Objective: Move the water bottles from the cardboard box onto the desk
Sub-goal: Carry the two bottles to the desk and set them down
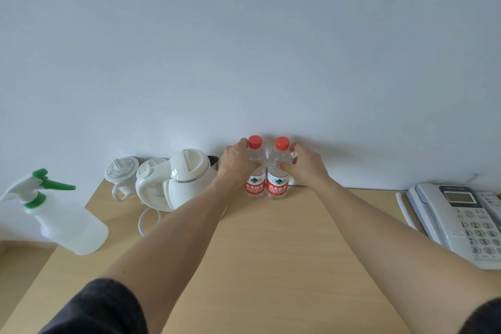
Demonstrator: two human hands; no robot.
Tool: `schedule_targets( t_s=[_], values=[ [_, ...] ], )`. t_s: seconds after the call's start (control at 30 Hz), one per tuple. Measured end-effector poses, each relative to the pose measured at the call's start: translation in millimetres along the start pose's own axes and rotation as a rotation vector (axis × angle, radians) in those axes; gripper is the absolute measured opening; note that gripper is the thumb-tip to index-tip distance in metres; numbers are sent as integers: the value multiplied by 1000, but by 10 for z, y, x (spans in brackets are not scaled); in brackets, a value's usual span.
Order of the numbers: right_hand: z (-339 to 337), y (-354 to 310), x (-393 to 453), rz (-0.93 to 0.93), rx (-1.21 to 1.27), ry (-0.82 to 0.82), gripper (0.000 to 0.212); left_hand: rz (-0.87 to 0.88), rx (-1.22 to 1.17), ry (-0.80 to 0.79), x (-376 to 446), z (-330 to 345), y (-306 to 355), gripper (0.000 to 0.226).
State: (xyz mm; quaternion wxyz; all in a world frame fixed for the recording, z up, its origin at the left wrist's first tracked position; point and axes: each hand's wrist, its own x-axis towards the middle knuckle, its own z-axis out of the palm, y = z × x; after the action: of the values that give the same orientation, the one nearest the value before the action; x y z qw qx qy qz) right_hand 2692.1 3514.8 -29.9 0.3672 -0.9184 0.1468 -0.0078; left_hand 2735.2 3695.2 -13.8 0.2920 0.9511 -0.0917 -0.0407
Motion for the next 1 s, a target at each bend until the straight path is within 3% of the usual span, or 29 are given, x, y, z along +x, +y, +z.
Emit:
schedule_targets(
  t_s=[0.2, 0.6, 1.0],
  values=[
    [-126, -13, -31, 24, -44, -52, 55, 16, 74, -80, 9, -80, 2, 46],
    [-573, -115, -133, 53, -85, 124, 42, 223, 249, 46, 79, -658, 339, 41],
    [-1058, 92, -865, 254, -161, 264, 44, 597, 287, 33, -162, -209, 1232, 39]
  ],
)
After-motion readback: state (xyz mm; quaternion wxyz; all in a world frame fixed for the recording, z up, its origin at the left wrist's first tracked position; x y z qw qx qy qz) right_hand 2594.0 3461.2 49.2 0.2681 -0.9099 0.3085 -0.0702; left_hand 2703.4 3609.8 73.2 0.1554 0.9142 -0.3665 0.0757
